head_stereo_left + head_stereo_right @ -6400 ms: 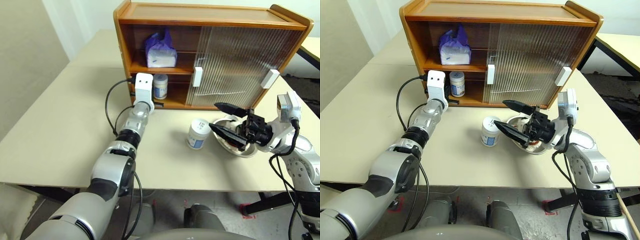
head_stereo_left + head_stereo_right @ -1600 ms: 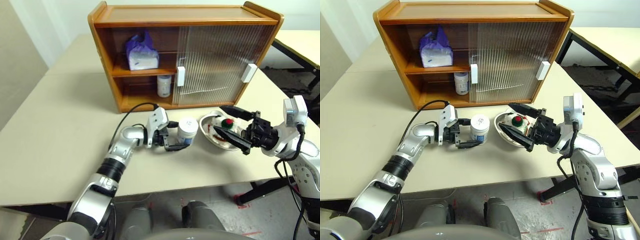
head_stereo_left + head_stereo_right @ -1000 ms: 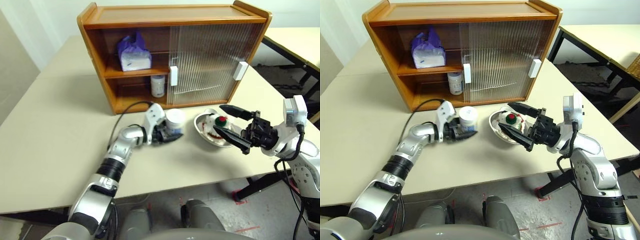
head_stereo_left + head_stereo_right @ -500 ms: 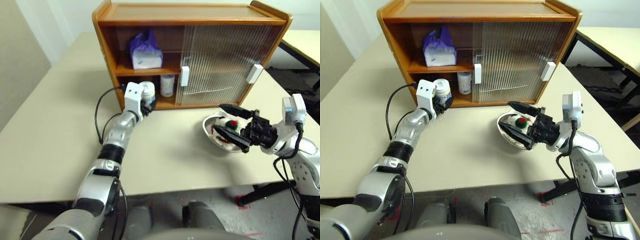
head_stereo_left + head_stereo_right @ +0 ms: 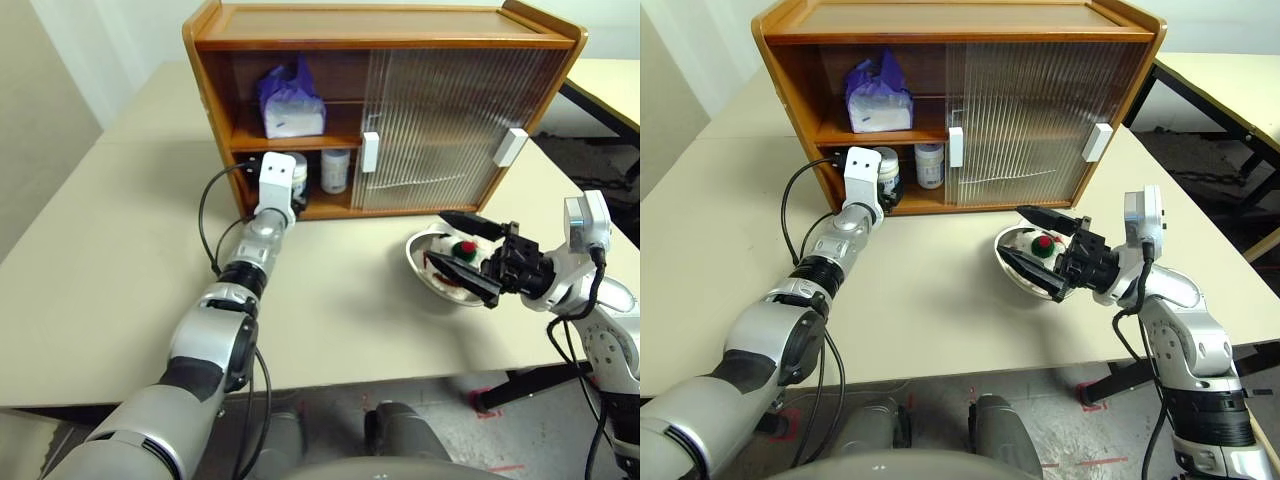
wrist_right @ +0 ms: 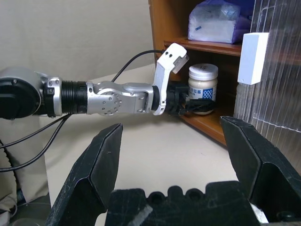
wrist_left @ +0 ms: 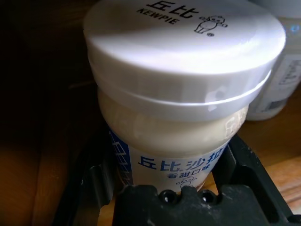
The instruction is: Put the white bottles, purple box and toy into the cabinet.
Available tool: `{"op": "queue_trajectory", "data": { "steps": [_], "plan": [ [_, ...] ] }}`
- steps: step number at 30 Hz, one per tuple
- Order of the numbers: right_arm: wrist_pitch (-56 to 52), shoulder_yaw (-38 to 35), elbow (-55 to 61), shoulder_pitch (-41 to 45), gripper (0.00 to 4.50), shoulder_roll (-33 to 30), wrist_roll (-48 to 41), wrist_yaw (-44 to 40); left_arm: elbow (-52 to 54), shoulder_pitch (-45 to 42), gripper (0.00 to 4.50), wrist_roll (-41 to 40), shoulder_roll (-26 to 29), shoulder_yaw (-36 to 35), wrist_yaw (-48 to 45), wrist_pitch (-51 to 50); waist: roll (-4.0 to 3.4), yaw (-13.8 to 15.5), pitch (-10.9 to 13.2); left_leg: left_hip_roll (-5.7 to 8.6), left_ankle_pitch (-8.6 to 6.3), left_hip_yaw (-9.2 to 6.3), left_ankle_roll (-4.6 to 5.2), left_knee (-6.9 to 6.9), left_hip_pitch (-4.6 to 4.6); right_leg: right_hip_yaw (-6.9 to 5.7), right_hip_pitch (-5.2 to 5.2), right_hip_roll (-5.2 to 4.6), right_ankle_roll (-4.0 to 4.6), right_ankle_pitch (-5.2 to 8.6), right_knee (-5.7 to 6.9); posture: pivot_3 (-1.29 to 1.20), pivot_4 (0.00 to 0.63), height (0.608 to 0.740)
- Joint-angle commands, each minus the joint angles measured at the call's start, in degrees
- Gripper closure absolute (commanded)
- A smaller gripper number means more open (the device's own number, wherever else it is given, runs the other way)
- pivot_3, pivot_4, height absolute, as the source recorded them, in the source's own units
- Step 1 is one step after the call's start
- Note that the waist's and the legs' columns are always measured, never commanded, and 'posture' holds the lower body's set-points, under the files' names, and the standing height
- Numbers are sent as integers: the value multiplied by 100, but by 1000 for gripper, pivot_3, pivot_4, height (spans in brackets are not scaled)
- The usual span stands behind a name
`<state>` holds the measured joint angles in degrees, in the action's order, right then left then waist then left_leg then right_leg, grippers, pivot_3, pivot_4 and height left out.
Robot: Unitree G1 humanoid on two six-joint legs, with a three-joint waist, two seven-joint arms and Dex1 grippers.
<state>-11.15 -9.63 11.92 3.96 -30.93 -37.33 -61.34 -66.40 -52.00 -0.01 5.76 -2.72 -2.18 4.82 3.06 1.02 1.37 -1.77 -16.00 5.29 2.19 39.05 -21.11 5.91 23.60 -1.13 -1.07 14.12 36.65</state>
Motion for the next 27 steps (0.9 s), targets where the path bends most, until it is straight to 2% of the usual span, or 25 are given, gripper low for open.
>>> {"op": "queue_trajectory", "data": {
  "steps": [1, 8, 12, 22, 27],
  "plan": [
    [27, -10, 77, -33, 0, -19, 7, 21, -279, -201, 1436, -5, -37, -106, 70, 133, 0, -3, 0, 0, 0, 0, 0, 0, -3, 0, 1, 0, 0, 0, -1, 42, 0, 740],
    [8, -20, 155, -96, 0, -21, -15, 74, -587, -387, 1436, 48, 18, -192, 120, 247, 0, -9, 0, 2, -1, -2, -3, 0, -7, -3, 4, 4, 5, -3, -9, 31, 0, 740],
    [6, -17, 180, -100, 0, -17, -18, 100, -607, -400, 20, 39, 10, -215, 92, 287, 0, -7, 0, 2, -2, -2, -4, 0, -8, -3, 4, 4, 5, -5, -9, 34, 0, 740],
    [-7, 75, 146, -18, 0, 55, -5, 116, -265, 18, 20, 32, 3, -182, -102, 512, 0, -8, -2, 4, -2, 0, -4, 0, -6, -3, 4, 6, 8, -8, -8, 57, 0, 740],
    [15, 97, 76, 27, 0, 79, 12, 97, 496, 531, 20, 89, -5, -42, -239, 455, 1, 5, -2, 0, -2, -1, -3, 0, -6, -3, 4, 5, 10, -11, -7, 70, 0, 740]
  ]
}}
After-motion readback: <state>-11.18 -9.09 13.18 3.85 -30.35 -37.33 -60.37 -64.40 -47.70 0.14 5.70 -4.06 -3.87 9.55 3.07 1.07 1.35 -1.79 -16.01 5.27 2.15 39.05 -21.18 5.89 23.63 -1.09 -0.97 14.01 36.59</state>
